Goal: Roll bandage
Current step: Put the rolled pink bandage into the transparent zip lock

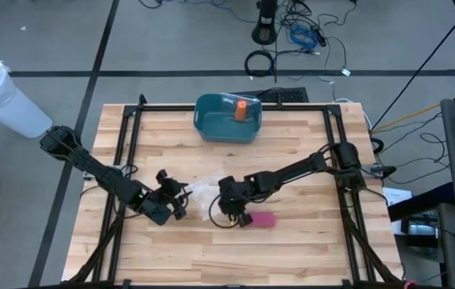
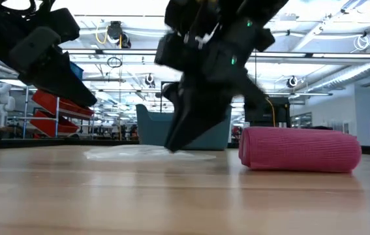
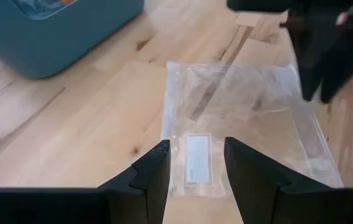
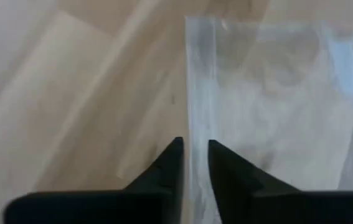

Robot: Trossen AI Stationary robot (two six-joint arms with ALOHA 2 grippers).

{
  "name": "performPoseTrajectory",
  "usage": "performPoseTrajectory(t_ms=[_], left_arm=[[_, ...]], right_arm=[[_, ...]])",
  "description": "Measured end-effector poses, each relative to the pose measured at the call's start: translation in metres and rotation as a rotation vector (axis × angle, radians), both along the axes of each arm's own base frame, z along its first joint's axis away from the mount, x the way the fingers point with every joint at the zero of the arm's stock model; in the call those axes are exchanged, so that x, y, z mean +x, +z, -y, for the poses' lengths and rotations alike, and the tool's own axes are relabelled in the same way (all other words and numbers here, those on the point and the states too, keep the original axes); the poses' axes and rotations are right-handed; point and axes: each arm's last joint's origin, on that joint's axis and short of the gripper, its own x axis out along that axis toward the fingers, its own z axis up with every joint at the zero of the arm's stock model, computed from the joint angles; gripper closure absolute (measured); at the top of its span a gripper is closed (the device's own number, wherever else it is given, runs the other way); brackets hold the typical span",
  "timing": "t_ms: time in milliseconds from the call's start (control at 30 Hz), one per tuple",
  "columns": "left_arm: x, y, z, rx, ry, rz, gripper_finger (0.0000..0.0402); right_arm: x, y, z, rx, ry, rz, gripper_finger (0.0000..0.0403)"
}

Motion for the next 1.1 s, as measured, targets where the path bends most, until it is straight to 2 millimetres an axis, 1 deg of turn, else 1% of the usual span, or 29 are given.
performPoseTrajectory(t_ms=[133,233,333,400,567,733,833,1100], left_arm=[[0.0,0.0,0.0,0.002,0.001,-0.002,0.0244],[0.0,0.0,0.0,0.004,0.002,-0.001,0.0244],[0.0,0.0,-0.001,0.011,0.013,0.006,0.0244],[0.0,0.001,-0.002,0.023,0.025,0.014,0.0244],[0.001,0.001,-0.004,0.026,0.04,0.02,0.0244],[0.001,0.001,-0.004,0.03,0.042,0.021,0.0244],[0.001,0.001,-0.004,0.039,0.05,0.024,0.0244],[0.001,0.001,-0.004,0.054,0.042,0.016,0.0244]], right_arm=[[0.001,0.012,0.001,0.084,0.046,0.04,0.0293],[0.004,0.021,0.008,0.096,0.037,0.099,0.0253],[0.01,0.027,0.024,0.08,-0.034,0.164,0.0225],[0.013,0.028,0.037,0.071,-0.083,0.185,0.0215],[0.016,0.03,0.065,0.071,-0.142,0.226,0.0215],[0.021,0.032,0.086,0.081,-0.165,0.287,0.0219],[0.025,0.03,0.09,0.115,-0.148,0.328,0.0216],[0.03,0.02,0.094,0.125,-0.152,0.339,0.022]])
